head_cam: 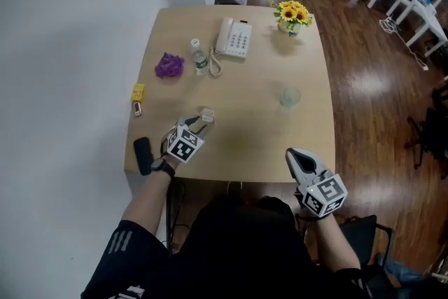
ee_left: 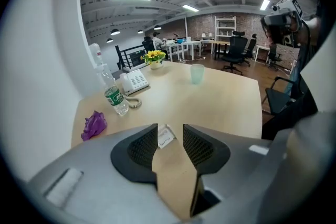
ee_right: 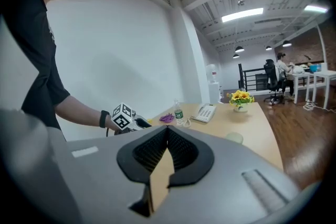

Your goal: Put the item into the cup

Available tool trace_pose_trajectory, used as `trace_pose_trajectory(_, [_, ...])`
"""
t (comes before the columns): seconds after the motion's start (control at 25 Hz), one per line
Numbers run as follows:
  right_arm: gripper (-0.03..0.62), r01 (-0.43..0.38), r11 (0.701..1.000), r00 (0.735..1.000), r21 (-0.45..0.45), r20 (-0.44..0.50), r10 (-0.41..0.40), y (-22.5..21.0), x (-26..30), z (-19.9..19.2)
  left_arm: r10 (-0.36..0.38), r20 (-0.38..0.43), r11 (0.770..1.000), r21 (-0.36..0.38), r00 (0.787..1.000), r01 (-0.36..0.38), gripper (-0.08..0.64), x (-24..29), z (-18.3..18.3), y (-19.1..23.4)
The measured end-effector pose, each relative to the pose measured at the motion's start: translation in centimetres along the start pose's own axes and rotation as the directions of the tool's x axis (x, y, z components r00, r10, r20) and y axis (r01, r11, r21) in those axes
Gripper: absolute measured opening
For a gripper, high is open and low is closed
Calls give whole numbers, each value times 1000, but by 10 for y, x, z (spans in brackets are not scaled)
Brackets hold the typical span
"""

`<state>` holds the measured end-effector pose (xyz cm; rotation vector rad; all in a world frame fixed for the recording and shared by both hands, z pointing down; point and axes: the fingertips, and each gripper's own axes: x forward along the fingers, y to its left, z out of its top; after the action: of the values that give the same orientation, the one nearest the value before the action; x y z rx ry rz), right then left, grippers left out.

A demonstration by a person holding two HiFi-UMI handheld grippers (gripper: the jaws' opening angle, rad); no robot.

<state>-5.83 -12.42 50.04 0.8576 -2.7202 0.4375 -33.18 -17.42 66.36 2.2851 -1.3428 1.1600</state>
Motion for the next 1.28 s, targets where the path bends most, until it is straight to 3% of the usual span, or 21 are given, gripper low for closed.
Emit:
trace_pose_trajectory(0.24, [8,-29,1000,999,3,-38,29,-15,25,2,-74,-136,990,110,988,90,161,62,-15,16])
trace_pose_trajectory(0.44, [8,-35,999,997,5,-66,36,-25,25,5,-77,-248,980,161,966,120,160,94,-39,28])
trace_pose_trajectory(0.64, [8,-36,999,996,34,-82,39,-36,22,-4,-72,-271,981,154,960,117,35,102,-47,28])
trace_pose_trajectory(0.72, [8,-39,998,996,43,-83,43,-39,19,-8,-72,-269,982,150,960,115,0,102,-48,25])
trace_pose_trajectory(0.96, [8,-43,997,996,61,-74,48,-49,14,-9,-40,-220,985,157,975,76,-6,90,-27,22])
trace_pose_trajectory(1.12, [8,-42,997,997,68,-57,45,-57,9,-8,-34,-132,976,209,991,61,-6,78,23,12])
trace_pose_trajectory(1.28, [8,-29,997,999,73,-39,32,-71,0,-7,-51,-34,959,278,998,58,-6,78,95,-4])
